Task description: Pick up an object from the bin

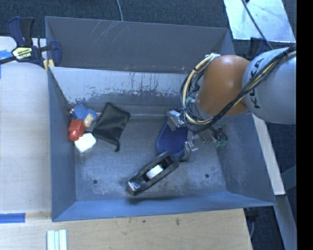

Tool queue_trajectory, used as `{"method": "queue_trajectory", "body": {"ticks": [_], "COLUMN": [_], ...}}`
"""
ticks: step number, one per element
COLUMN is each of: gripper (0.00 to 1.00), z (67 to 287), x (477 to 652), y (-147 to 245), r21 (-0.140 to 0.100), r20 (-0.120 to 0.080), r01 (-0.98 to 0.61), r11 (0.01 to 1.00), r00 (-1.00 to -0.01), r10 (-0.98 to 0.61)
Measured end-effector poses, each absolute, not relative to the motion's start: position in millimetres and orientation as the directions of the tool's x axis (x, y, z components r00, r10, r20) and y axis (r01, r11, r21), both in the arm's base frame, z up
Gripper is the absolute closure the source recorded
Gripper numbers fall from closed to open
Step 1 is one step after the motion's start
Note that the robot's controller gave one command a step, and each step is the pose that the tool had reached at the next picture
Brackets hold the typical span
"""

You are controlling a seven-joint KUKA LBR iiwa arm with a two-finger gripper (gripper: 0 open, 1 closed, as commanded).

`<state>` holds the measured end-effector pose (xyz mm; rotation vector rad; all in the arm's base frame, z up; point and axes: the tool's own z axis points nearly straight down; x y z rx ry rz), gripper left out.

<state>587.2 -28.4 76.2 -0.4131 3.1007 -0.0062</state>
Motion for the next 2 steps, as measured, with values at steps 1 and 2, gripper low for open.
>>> {"method": "queue_trajectory", "body": {"ticks": [1, 2], "gripper": [1.00, 1.00], "z": [78.4, 178.7], "x": [586.4, 602.4], "y": [-28.7, 29.6], "r21": [-0.005, -0.001], "r20": [-0.007, -0.013], "r01": [-0.262, -0.281], "r11": [0.965, 0.960], "r00": [-0.965, -0.960], "r10": [-0.262, -0.281]}}
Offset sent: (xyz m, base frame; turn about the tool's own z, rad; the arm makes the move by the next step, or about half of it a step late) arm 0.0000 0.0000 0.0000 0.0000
